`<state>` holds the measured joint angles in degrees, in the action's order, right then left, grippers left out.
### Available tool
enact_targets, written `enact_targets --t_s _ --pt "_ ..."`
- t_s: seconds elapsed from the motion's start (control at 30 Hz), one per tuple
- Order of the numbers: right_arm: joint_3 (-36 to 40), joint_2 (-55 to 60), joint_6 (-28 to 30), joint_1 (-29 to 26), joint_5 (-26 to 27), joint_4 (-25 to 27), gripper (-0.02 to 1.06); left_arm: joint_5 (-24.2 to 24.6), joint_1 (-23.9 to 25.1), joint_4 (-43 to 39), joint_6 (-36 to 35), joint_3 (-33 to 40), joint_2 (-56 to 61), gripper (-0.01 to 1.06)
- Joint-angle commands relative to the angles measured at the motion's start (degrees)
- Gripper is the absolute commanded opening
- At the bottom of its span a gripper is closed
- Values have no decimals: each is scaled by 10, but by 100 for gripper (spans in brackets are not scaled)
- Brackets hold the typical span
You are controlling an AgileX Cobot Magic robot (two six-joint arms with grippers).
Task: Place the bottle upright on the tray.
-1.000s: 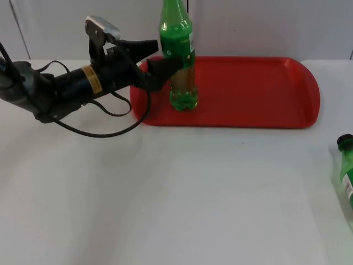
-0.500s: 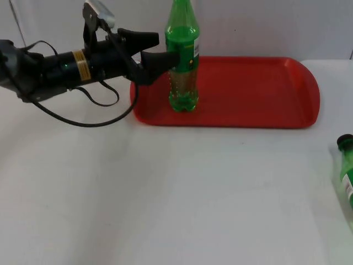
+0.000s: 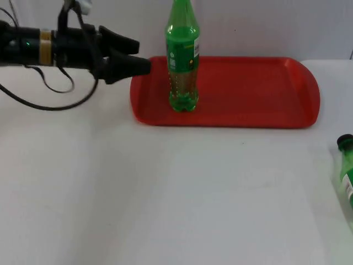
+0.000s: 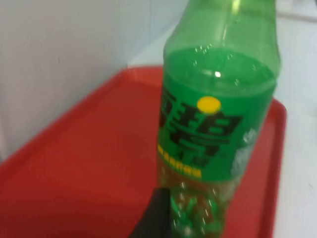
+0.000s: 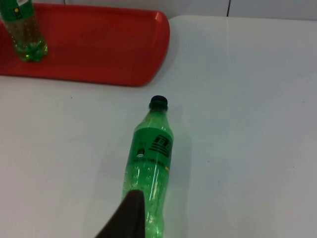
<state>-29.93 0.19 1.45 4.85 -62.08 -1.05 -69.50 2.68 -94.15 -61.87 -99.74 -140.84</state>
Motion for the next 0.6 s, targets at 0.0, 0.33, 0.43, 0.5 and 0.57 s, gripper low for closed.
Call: enact_targets --t_s 0.0,0.33,0.43,0.5,0.57 --pt "4 -2 5 -2 3 2 105 -5 13 -43 -55 1 28 85" --pt "4 -2 5 -2 3 2 105 11 43 -58 -266 1 173 85" --pt "4 -2 5 -2 3 2 105 31 47 -58 -335 1 229 85" --pt "4 -2 5 -2 3 2 105 36 47 -58 -367 1 253 85" --pt "4 -2 5 -2 3 2 105 53 47 -58 -411 1 297 85"
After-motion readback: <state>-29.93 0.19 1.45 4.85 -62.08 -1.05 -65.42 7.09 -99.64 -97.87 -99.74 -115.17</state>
